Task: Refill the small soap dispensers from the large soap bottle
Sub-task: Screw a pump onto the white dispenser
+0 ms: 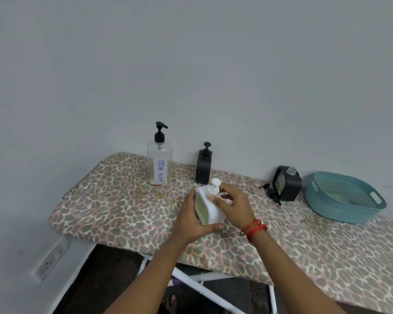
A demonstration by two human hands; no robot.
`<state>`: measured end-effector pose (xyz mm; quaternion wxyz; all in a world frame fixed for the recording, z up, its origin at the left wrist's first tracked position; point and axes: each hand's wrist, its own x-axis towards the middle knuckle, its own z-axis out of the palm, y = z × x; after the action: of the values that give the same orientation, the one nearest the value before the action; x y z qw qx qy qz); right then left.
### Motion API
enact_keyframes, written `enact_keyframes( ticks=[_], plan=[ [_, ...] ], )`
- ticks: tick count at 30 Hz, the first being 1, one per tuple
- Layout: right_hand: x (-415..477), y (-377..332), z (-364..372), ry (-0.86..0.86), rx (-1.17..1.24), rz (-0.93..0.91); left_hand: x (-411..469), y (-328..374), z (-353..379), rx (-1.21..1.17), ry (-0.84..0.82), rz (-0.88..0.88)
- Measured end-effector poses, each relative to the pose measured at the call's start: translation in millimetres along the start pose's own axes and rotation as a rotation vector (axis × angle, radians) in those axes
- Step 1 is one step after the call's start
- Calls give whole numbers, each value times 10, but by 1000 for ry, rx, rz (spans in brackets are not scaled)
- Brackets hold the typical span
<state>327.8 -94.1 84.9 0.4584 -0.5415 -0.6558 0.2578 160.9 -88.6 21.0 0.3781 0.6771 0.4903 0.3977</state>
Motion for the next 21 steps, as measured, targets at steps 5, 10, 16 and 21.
enact_keyframes(
  ticks=[5,10,16,21],
  plan=[
    [29,-30,-5,45,-79,-8,37,30,-143,-4,-71,36],
    [151,-86,-117,65,-40,67,249,184,-401,37,-159,14],
    [202,-136,-180,-108,110,46,337,305,-476,136,-178,-37],
    [158,-195,47,136,-34,89,182,367,-214,208,26,-67]
  ],
)
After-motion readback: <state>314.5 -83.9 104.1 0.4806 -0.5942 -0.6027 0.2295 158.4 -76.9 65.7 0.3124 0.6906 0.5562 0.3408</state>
